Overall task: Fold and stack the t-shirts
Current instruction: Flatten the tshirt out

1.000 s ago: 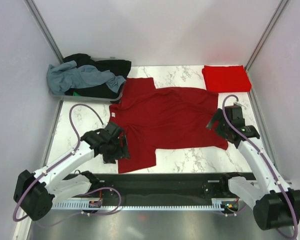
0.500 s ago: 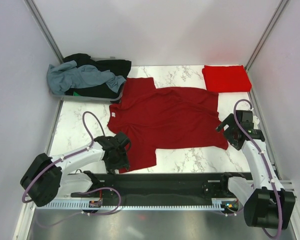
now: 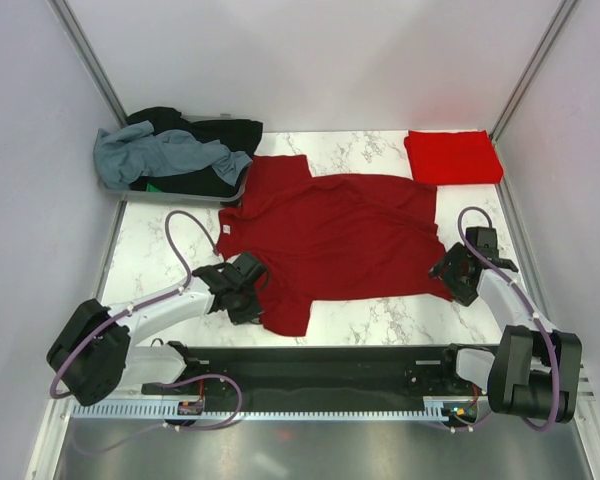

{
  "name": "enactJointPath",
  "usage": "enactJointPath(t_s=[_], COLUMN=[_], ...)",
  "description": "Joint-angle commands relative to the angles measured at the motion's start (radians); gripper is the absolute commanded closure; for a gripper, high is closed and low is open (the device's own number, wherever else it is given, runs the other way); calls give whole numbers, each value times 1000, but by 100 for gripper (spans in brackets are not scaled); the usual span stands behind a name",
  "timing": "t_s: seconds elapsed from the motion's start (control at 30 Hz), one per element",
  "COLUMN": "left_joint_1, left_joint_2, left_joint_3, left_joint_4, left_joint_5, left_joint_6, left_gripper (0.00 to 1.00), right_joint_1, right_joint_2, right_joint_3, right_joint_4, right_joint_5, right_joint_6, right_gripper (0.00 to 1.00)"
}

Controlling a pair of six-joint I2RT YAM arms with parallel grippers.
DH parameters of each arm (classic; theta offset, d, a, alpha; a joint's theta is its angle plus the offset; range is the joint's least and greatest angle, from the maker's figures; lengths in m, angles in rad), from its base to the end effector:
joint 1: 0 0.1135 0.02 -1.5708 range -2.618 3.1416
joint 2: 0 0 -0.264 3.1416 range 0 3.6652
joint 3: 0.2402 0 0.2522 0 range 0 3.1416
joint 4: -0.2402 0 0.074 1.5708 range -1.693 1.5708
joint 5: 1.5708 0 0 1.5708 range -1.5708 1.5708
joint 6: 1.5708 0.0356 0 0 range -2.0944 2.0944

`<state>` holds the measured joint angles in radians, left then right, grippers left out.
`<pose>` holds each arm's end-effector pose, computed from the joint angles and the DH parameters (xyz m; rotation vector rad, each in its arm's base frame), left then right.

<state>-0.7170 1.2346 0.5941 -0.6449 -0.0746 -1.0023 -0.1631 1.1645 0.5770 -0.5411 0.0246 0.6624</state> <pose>0.1495 -0.1268 0.1594 -0.4261 2.8577 -0.2441 0.1969 -0.0333 0.1711 1.0918 2.4746 0.1180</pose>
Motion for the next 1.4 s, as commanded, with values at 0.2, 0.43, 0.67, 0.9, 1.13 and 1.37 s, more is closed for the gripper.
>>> enactJointPath(t_s=[0.2,0.43,0.67,0.9,1.13,1.37], left_joint_1=[34,83,85,85,85,85], left_joint_2=[-125,-270,-400,-497,-569,-604], left_joint_3=[12,50,209,305,444,529], left_joint_4=[31,-70,-246,-392,-502,-599], left_joint_5=[-30,-30,-56,-97,-103,-59], left_joint_6=[53,71,60,45,19,-4], left_gripper=[98,98,98,98,98,98], right_joint_1=[-4,-3,-3,-3,-3,-3], right_joint_2=[50,3,-104,-232,-318,-417], right_joint_3=[-23,-13,122,216,205,181], right_joint_4=[87,60,-98,-227,-315,-402], right_joint_5=[28,20,38,61,46,-50], right_joint_6=[-10,-12,-20,-40,-41,-1], right_gripper=[53,85,89,91,100,100])
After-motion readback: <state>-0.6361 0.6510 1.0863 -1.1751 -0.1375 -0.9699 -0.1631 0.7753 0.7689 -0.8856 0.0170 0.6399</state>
